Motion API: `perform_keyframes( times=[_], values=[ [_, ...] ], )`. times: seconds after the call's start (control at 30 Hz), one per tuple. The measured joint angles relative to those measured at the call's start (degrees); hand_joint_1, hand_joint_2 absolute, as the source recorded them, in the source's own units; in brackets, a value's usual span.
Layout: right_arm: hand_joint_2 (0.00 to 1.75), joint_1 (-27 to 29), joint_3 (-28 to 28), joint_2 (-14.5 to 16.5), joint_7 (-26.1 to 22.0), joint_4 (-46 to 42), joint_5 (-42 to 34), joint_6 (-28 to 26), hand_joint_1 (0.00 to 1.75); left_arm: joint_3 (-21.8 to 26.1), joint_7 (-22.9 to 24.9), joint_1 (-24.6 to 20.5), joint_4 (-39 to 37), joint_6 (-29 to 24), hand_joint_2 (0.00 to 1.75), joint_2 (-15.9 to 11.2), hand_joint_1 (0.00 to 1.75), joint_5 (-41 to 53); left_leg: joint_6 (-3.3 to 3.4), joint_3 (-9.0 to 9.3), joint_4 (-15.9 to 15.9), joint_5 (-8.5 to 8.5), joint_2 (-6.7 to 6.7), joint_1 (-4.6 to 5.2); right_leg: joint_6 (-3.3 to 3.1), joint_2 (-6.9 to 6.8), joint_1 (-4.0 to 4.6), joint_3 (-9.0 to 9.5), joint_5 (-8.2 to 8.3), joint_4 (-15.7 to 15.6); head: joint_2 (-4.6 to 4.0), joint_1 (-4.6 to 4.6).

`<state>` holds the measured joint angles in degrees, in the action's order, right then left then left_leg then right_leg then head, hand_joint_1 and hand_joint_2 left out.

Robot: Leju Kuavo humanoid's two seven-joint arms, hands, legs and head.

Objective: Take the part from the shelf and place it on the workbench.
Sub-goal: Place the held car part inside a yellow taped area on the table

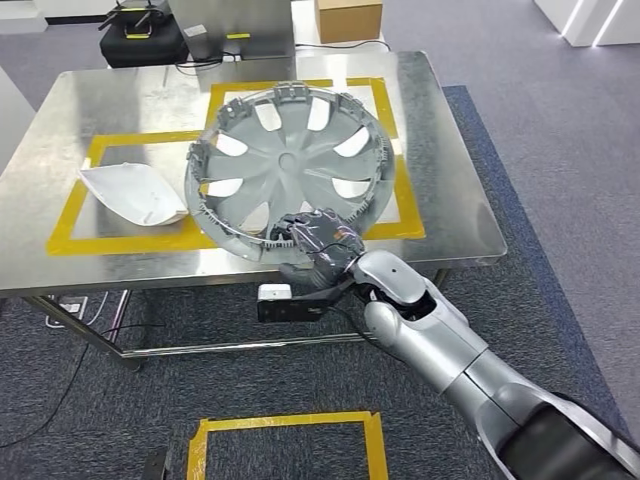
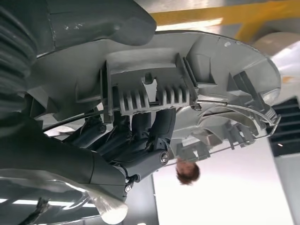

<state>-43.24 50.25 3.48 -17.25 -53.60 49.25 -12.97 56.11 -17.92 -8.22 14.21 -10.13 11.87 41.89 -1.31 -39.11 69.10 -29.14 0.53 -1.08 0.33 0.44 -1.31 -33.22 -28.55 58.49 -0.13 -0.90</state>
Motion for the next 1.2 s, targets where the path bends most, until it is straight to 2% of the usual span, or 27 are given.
perform_keyframes(
  times=[0.03, 0.07, 0.1, 0.17, 0.23, 0.3, 0.37, 0.4, 0.43, 0.47, 0.53, 0.57, 0.6, 0.67, 0.7, 0.77, 0.83, 0.9, 0.93, 0.97, 1.03, 1.07, 1.1, 1.13, 1.2],
  values=[
    [1.75, -0.77, -0.25, 0.48, 0.13, 1.97, -0.25, -0.22, 1.75, -0.31, 0.24, -0.05, -0.04, 0.02, 1.75, 0.03, 0.0, 0.33, -0.08, 0.87, -3.17, 2.31, -0.02, -0.01, 0.33, 0.05, 0.03, 0.46, -0.36, 0.01, 0.0, 0.03],
    [1.75, -1.55, -0.58, 0.98, 0.3, 3.94, -0.47, -0.43, 1.75, -0.65, 0.44, -0.1, -0.08, 0.02, 1.75, 0.05, 0.0, 0.66, 0.0, 1.75, -5.91, 3.62, -0.03, 0.03, 0.67, 0.12, 0.08, 0.69, -0.62, 0.07, 0.0, 0.1],
    [1.75, -2.34, -0.97, 1.41, 0.54, 5.77, -0.62, -0.65, 1.75, -0.99, 0.65, -0.16, -0.13, 0.03, 1.75, 0.06, 0.0, 0.95, 0.19, 2.31, -7.63, 3.78, 0.01, 0.11, 1.0, 0.17, 0.14, 0.66, -0.75, 0.12, 0.0, 0.12],
    [1.75, -3.83, -1.82, 2.23, 1.22, 9.16, -0.73, -0.87, 1.75, -1.67, 0.89, -0.24, -0.17, 0.14, 1.75, 0.08, 0.0, 1.44, 0.85, 2.71, -8.78, 2.89, 0.14, 0.28, 1.62, 0.2, 0.17, 0.34, -0.72, 0.02, 0.0, 0.16],
    [1.75, -4.99, -2.58, 2.88, 1.88, 11.64, -0.77, -0.91, 1.75, -2.31, 0.93, -0.26, -0.17, 0.32, 1.75, 0.14, 0.0, 1.77, 1.61, 2.84, -9.18, 2.69, 0.19, 0.19, 2.19, 0.02, 0.07, -0.16, -1.16, 0.27, 0.0, 0.08],
    [1.75, -5.88, -3.17, 3.35, 2.2, 13.59, -0.83, -0.92, 1.75, -2.73, 0.92, -0.43, -0.17, 0.44, 1.75, 0.17, 0.0, 1.89, 2.37, 3.09, -9.42, 2.65, 0.18, 0.09, 2.47, -0.14, 0.08, -2.39, -3.2, 4.41, 0.0, -0.09],
    [1.75, -6.46, -3.53, 3.65, 2.37, 15.37, -0.74, -1.01, 1.75, -3.01, 0.91, -0.57, -0.17, 0.51, 1.75, 0.19, 0.0, 1.9, 2.89, 3.19, -9.41, 2.46, 0.17, 0.28, 2.5, -0.19, 0.18, -6.69, -6.01, 12.36, 0.0, -0.21],
    [1.75, -6.57, -3.65, 3.78, 2.5, 16.13, -0.63, -1.07, 1.75, -3.16, 0.91, -0.56, -0.17, 0.55, 1.75, 0.19, 0.0, 1.91, 3.05, 3.28, -9.4, 2.35, 0.17, 0.4, 2.44, -0.19, 0.22, -8.59, -6.58, 15.34, 0.0, -0.2],
    [1.75, -6.68, -3.8, 3.92, 2.77, 16.82, -0.52, -1.12, 1.75, -3.36, 0.9, -0.54, -0.17, 0.58, 1.75, 0.21, 0.0, 1.93, 3.19, 3.42, -9.4, 2.23, 0.2, 0.55, 2.3, -0.19, 0.28, -9.63, -6.04, 16.39, 0.0, -0.2],
    [1.75, -6.81, -3.96, 4.07, 3.12, 17.4, -0.42, -1.15, 1.75, -3.55, 0.84, -0.53, -0.17, 0.66, 1.75, 0.23, 0.0, 1.97, 3.29, 3.62, -9.39, 2.1, 0.24, 0.68, 2.04, -0.18, 0.37, -9.65, -4.51, 15.37, 0.0, -0.21],
    [1.75, -7.37, -4.32, 4.37, 4.13, 18.58, -0.17, -1.19, 1.75, -3.97, 0.26, -0.57, -0.19, 1.41, 1.75, 0.4, 0.0, 2.2, 3.3, 4.08, -9.39, 1.75, 0.34, 0.93, 1.11, -0.21, 0.76, -7.0, 0.07, 8.27, 0.0, -0.16],
    [1.75, -7.75, -4.47, 4.48, 4.6, 19.19, 0.0, -1.3, 1.75, -4.16, -0.29, -0.62, -0.21, 2.06, 1.75, 0.5, 0.0, 2.32, 3.21, 4.18, -9.36, 1.6, 0.39, 1.08, 0.68, -0.28, 0.98, -5.51, 1.58, 4.96, 0.0, -0.08],
    [1.75, -8.18, -4.65, 4.58, 5.05, 19.88, 0.22, -1.54, 1.75, -4.39, -0.94, -0.66, -0.22, 2.82, 1.75, 0.59, 0.0, 2.43, 3.07, 4.17, -9.34, 1.51, 0.42, 1.16, 0.35, -0.34, 1.15, -4.24, 2.32, 2.34, 0.0, -0.06],
    [1.75, -8.81, -5.22, 4.7, 5.97, 21.21, 0.83, -2.39, 1.75, -4.92, -2.07, -0.7, -0.25, 3.82, 1.75, 0.77, 0.0, 2.48, 2.68, 4.02, -9.44, 1.57, 0.39, 1.21, 0.19, -0.36, 1.3, -3.31, 2.11, 0.73, 0.0, -0.07],
    [1.75, -9.07, -5.59, 4.73, 6.48, 21.83, 1.15, -2.78, 1.75, -5.17, -2.43, -0.73, -0.25, 3.99, 1.75, 0.85, 0.0, 2.47, 2.44, 4.0, -9.54, 1.51, 0.35, 1.22, 0.13, -0.35, 1.11, -3.04, 2.05, 0.24, 0.0, -0.12],
    [0.87, -9.43, -6.5, 4.74, 7.27, 23.04, 1.69, -3.21, 0.87, -5.54, -2.97, -0.79, -0.25, 3.75, 1.75, 0.93, 0.0, 2.43, 1.82, 3.68, -8.46, 0.53, 0.23, 1.25, -0.05, -0.37, 0.7, -2.39, 2.22, -0.6, 0.0, -0.01],
    [0.0, -9.55, -7.33, 4.73, 7.39, 24.23, 2.26, -3.45, 0.0, -5.79, -3.35, -0.8, -0.24, 3.19, 1.75, 0.87, 0.0, 2.35, 1.15, 1.4, -3.21, -2.17, 0.14, 0.99, -0.28, -0.42, 0.48, -1.79, 2.21, -1.09, 0.0, 0.21],
    [0.0, -9.5, -7.74, 4.71, 7.28, 25.29, 3.14, -4.09, 0.0, -6.03, -3.51, -0.73, -0.24, 2.54, 1.75, 0.78, 0.0, 2.18, 0.58, -1.99, 3.59, -4.45, 0.12, 0.55, -0.42, -0.33, 0.44, -1.55, 2.04, -1.06, 0.0, 0.33],
    [0.0, -9.49, -7.81, 4.7, 7.23, 25.68, 3.58, -4.58, 0.0, -6.14, -3.52, -0.7, -0.24, 2.26, 1.75, 0.72, 0.0, 2.11, 0.35, -2.93, 5.09, -4.28, 0.1, 0.35, -0.4, -0.23, 0.39, -1.45, 1.92, -1.0, 0.0, 0.32],
    [0.0, -9.5, -7.85, 4.7, 7.21, 25.95, 3.98, -5.09, 0.0, -6.27, -3.51, -0.7, -0.24, 2.07, 1.75, 0.66, 0.0, 2.04, 0.15, -2.94, 4.58, -3.05, 0.06, 0.17, -0.29, -0.12, 0.32, -1.29, 1.77, -0.92, 0.0, 0.33],
    [0.0, -9.62, -7.98, 4.7, 7.21, 26.27, 4.41, -5.75, 0.0, -6.51, -3.5, -0.74, -0.24, 1.88, 1.75, 0.59, 0.0, 1.98, -0.16, -0.45, -1.63, 1.22, -0.06, -0.15, 0.19, 0.03, 0.07, -0.83, 1.28, -0.64, 0.0, 0.31],
    [0.0, -9.76, -8.09, 4.7, 7.21, 26.39, 4.5, -5.87, 0.0, -6.6, -3.5, -0.77, -0.26, 1.85, 1.75, 0.62, 0.0, 1.97, -0.23, 1.04, -4.94, 2.71, -0.1, -0.15, 0.54, 0.08, 0.08, -0.71, 1.0, -0.43, 0.0, 0.39],
    [0.0, -9.91, -8.19, 4.71, 7.21, 26.52, 4.55, -5.91, 0.0, -6.65, -3.49, -0.82, -0.27, 1.82, 1.31, 0.63, 0.0, 1.97, -0.1, 2.2, -7.51, 3.36, -0.12, -0.11, 0.9, 0.13, 0.11, -0.73, 0.8, -0.23, 0.0, 0.45],
    [0.0, -10.05, -8.27, 4.71, 7.19, 26.65, 4.57, -5.95, 0.0, -6.67, -3.44, -0.86, -0.29, 1.79, 0.87, 0.64, 0.0, 1.97, 0.11, 2.74, -8.75, 3.27, -0.09, 0.01, 1.25, 0.15, 0.17, -0.83, 0.7, -0.11, 0.0, 0.46],
    [0.0, -10.25, -8.38, 4.71, 6.94, 26.84, 4.61, -6.18, 0.0, -6.73, -3.1, -0.88, -0.31, 1.62, 0.0, 0.63, 0.0, 1.97, 0.92, 2.91, -9.21, 2.73, -0.01, 0.24, 1.87, 0.13, 0.19, -0.95, 0.72, -0.19, 0.0, 0.43]
  ],
)
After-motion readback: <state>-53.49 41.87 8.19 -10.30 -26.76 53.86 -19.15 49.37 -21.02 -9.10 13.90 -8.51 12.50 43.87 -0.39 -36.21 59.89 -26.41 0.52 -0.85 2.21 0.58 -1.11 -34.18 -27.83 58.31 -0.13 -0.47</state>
